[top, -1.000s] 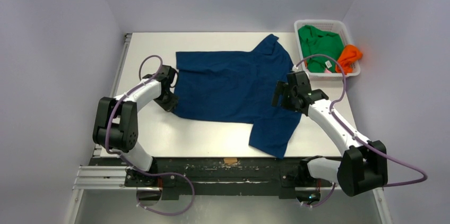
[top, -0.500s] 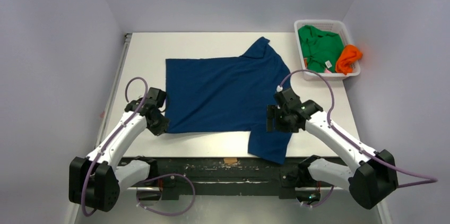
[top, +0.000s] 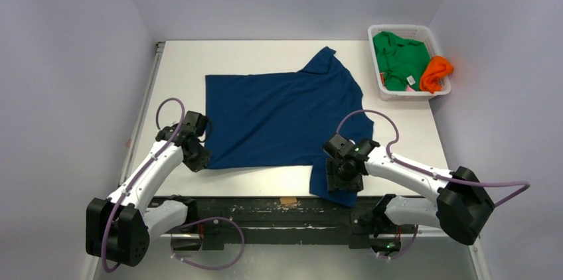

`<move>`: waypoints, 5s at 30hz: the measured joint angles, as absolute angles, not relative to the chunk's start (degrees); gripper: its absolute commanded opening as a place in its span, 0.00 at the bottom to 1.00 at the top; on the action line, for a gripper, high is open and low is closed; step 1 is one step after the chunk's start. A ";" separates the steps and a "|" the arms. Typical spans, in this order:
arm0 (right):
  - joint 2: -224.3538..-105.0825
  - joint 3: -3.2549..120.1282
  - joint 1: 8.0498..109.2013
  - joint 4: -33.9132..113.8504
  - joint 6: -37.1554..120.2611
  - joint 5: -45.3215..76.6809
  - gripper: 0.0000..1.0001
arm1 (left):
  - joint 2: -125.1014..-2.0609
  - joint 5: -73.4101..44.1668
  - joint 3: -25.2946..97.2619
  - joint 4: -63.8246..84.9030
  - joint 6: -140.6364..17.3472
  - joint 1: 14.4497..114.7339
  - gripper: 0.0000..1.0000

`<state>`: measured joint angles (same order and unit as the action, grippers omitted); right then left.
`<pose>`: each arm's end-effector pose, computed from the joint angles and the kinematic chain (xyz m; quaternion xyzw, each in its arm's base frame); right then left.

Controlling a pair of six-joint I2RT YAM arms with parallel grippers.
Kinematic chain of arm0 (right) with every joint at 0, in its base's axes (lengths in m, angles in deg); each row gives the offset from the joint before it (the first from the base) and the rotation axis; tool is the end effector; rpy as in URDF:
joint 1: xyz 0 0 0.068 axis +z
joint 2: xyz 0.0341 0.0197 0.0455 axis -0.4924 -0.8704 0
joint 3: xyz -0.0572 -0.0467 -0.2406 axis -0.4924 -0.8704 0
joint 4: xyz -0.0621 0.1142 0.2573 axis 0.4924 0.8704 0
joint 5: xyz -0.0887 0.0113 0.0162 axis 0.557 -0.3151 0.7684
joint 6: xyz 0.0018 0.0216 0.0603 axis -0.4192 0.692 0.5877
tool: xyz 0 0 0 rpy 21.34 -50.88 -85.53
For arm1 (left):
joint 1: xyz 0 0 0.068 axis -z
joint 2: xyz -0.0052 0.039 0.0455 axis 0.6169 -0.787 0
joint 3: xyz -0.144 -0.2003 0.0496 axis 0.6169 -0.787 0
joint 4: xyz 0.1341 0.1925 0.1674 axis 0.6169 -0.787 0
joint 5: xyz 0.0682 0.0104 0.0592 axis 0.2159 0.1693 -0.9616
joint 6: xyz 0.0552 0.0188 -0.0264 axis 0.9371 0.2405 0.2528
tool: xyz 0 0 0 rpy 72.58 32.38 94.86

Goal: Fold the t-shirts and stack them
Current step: Grab the side of the flattened tshirt closest away from the robot with both arms, then fold the flattened tshirt in 1/3 of the way

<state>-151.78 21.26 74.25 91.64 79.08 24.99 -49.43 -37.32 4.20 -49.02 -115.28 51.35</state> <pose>0.1531 0.1500 0.1325 -0.0026 0.9974 0.0389 0.0602 0.2024 -0.0350 0.1648 -0.4438 0.8816 0.0330 0.1572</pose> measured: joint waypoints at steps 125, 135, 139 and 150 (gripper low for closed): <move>-195.91 61.21 50.75 61.02 57.83 12.10 0.82 | -72.88 -23.02 24.04 -41.89 -99.91 40.49 1.00; -199.88 73.13 53.55 58.47 57.66 16.36 0.84 | -70.85 -22.17 24.02 -41.54 -99.73 40.77 1.00; -188.85 58.70 53.49 59.56 57.63 19.68 0.86 | -71.09 -21.34 24.11 -40.01 -99.76 42.85 1.00; -168.21 34.94 52.52 58.92 59.19 25.50 0.97 | -82.30 -15.64 28.00 -32.62 -98.75 49.80 1.00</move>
